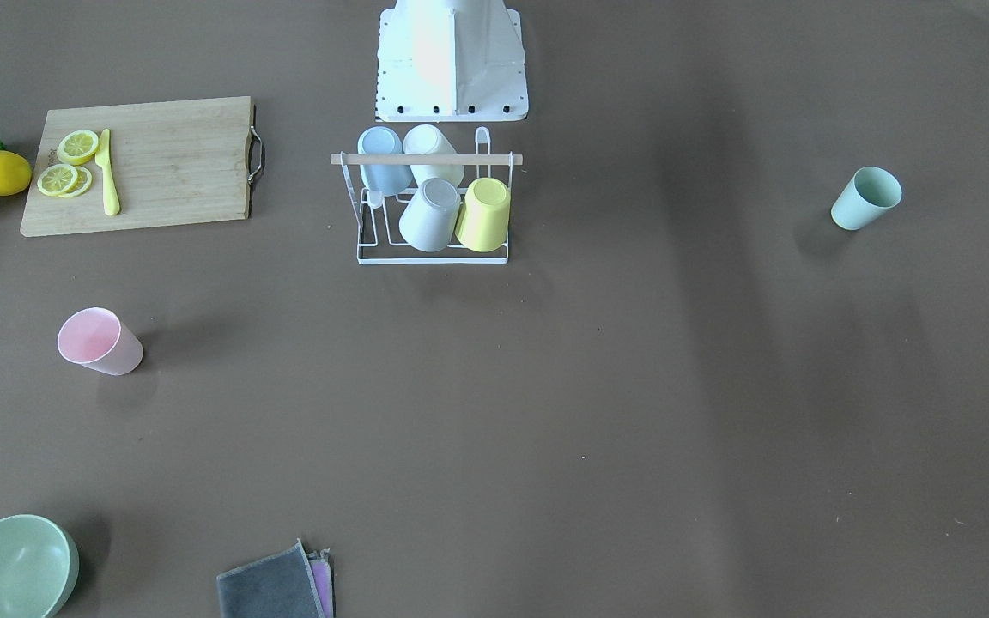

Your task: Place cup on cup holder

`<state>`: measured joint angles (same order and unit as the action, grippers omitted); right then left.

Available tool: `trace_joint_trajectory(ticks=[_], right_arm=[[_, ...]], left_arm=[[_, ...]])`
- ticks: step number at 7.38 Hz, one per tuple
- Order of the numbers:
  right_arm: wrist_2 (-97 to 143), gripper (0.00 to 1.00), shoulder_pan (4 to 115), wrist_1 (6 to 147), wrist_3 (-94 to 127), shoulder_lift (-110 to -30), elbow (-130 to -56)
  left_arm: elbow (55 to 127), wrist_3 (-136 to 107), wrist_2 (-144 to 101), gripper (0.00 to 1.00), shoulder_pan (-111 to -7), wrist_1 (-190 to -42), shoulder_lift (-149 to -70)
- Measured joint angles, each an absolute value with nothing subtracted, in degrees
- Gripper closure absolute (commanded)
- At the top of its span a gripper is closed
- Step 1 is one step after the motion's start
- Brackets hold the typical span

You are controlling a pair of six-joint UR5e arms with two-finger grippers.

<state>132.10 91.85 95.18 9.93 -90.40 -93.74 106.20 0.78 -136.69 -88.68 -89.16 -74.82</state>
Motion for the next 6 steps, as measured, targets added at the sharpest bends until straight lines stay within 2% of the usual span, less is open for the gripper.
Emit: trace_joint_trajectory(ticks=[6], right_arm=[[132.1, 0.0, 91.8, 95.2, 9.9, -90.4, -93.7]], left_arm=[[106.3, 0.9, -133.5, 0.01, -89.1, -88.9, -74.6]])
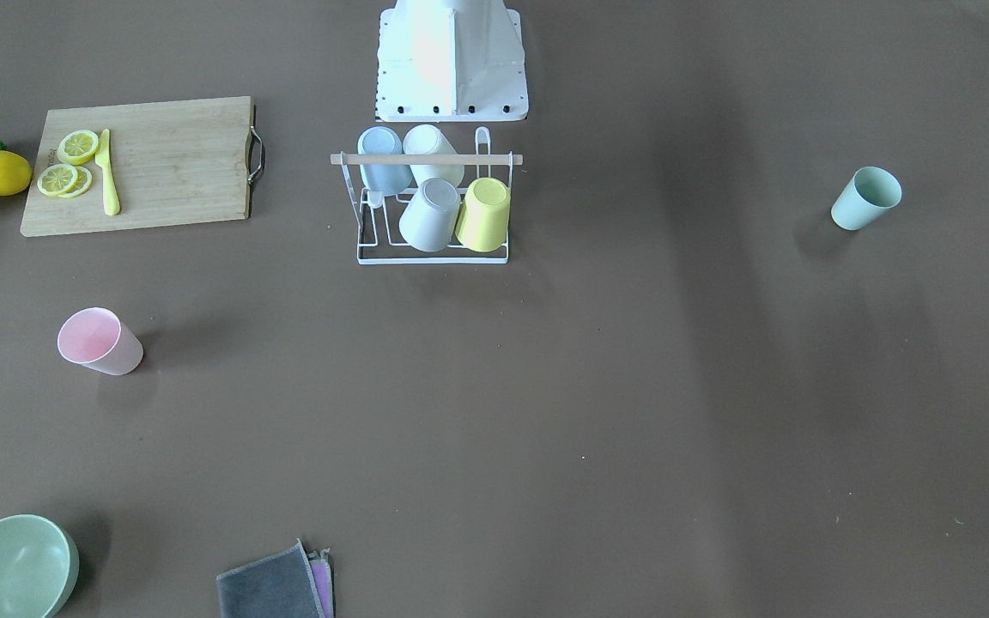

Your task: Place cup on cup holder

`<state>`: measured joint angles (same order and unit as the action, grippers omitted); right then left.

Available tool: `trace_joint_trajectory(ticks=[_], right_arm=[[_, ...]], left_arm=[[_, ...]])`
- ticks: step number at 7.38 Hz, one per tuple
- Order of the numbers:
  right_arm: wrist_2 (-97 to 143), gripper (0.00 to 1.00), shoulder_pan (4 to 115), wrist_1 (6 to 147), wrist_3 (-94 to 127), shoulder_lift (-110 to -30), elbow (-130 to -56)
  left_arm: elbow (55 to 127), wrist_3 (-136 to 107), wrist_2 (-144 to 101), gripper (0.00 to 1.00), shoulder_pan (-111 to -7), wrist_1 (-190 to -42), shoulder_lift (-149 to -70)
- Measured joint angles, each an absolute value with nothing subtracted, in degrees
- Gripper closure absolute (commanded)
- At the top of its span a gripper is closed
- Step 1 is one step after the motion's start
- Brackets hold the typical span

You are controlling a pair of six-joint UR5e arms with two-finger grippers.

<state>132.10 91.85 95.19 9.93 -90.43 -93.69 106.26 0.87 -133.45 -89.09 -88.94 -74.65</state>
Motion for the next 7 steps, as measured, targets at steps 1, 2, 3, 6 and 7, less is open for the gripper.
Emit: trace_joint_trajectory(ticks=[1, 2, 3, 6, 7], right_arm=[[132.1, 0.0, 91.8, 95.2, 9.9, -90.4, -93.7], [132.1, 0.0, 91.8, 95.2, 9.9, -90.4, -93.7], [132.1, 0.0, 91.8, 95.2, 9.9, -90.4, -93.6], [132.1, 0.0, 91.8, 95.2, 9.9, -90.4, -93.7], [132.2, 0.0, 91.8, 95.2, 9.9, -90.4, -93.7]], left_arm=[[106.2, 0.9, -133.5, 0.01, -89.2, -89.0, -74.6], [106.0, 0.9, -133.6, 0.01, -89.2, -89.2, -74.7], [105.4, 0.9, -133.7, 0.01, -89.2, -89.5, -74.9], [103.7, 1.0, -133.7, 0.01, -89.2, -89.9, -75.6], [103.5, 1.0, -133.7, 0.01, -89.1, -89.9, -75.7]])
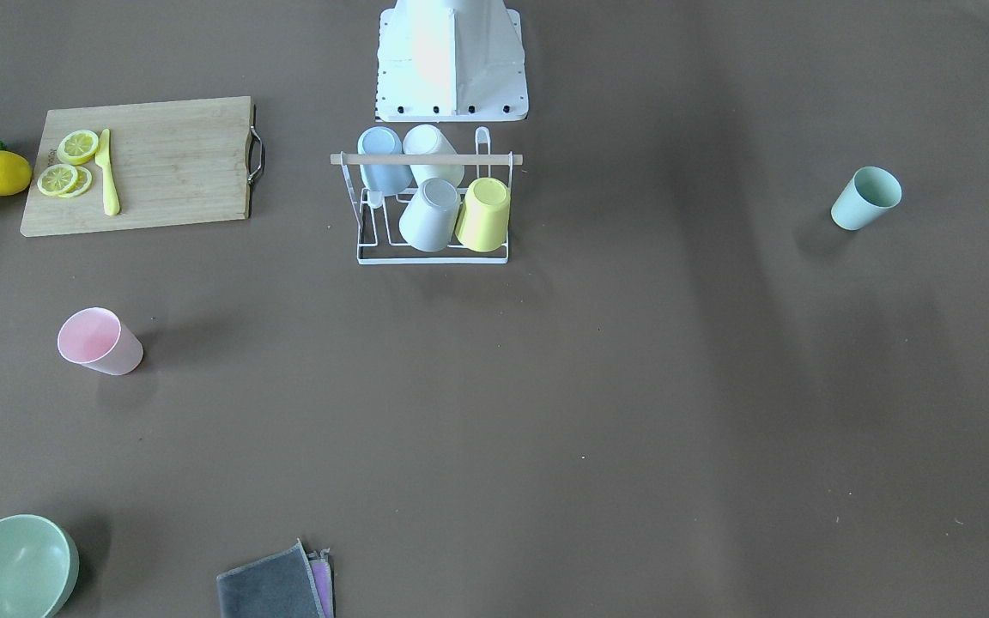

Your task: Place cup on cup holder

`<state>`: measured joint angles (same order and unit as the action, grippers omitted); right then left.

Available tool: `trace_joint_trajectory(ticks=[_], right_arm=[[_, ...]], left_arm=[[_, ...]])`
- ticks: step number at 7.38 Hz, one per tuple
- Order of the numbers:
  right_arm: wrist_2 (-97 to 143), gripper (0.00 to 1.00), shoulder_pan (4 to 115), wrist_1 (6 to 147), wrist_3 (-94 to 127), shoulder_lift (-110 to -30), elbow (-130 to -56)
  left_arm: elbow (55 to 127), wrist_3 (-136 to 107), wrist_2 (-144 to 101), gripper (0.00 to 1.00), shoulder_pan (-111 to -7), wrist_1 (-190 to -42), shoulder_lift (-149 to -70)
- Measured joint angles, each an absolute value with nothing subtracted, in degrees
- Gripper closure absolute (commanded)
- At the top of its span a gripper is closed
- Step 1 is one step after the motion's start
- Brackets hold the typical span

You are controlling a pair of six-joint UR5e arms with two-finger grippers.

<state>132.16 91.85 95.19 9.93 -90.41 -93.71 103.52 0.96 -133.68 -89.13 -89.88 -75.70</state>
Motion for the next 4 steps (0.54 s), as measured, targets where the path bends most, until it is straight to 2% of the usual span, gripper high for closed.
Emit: trace_joint_trajectory(ticks=[4], right_arm=[[132.2, 0.0, 91.8, 95.1, 9.8, -90.3, -93.9]], left_arm=[[103.3, 1.0, -133.4, 0.01, -89.0, -89.6, -77.4]])
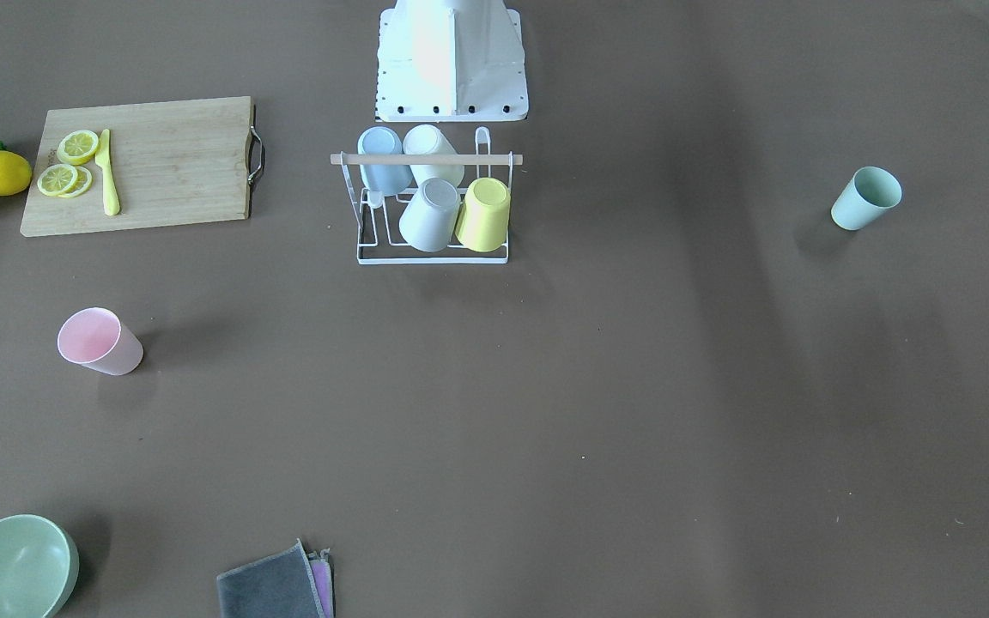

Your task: Place cup on cup holder

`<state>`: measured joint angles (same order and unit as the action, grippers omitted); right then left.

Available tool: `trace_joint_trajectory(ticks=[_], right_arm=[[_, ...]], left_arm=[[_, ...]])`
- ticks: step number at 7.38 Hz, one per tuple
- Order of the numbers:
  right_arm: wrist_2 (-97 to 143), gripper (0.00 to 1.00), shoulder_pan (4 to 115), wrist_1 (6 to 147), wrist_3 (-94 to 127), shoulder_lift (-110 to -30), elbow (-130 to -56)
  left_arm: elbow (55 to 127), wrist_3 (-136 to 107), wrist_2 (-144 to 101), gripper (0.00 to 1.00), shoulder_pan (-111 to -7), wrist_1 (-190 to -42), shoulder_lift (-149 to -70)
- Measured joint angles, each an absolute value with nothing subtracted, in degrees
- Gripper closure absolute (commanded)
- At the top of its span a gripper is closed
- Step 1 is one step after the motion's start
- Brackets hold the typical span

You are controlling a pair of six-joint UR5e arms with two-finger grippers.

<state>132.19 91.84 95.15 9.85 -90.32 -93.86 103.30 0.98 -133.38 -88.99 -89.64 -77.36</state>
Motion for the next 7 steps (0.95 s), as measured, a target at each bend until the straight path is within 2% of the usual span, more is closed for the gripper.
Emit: trace_joint_trajectory(ticks=[2, 5, 7], right_arm=[[132.4, 0.0, 91.8, 95.0, 9.8, -90.3, -94.1], [132.8, 0.0, 91.8, 93.6, 9.7, -90.3, -94.5], [132.8, 0.0, 91.8, 93.4, 9.6, -90.3, -94.4]], left_arm=[[107.2, 2.1, -131.6, 0.01, -88.8, -90.3, -77.1], [108.1, 3.0, -130.4, 0.01, -88.7, -91.0, -78.8], [109.1, 3.1, -129.7, 0.01, -85.1, -90.6, -80.0]])
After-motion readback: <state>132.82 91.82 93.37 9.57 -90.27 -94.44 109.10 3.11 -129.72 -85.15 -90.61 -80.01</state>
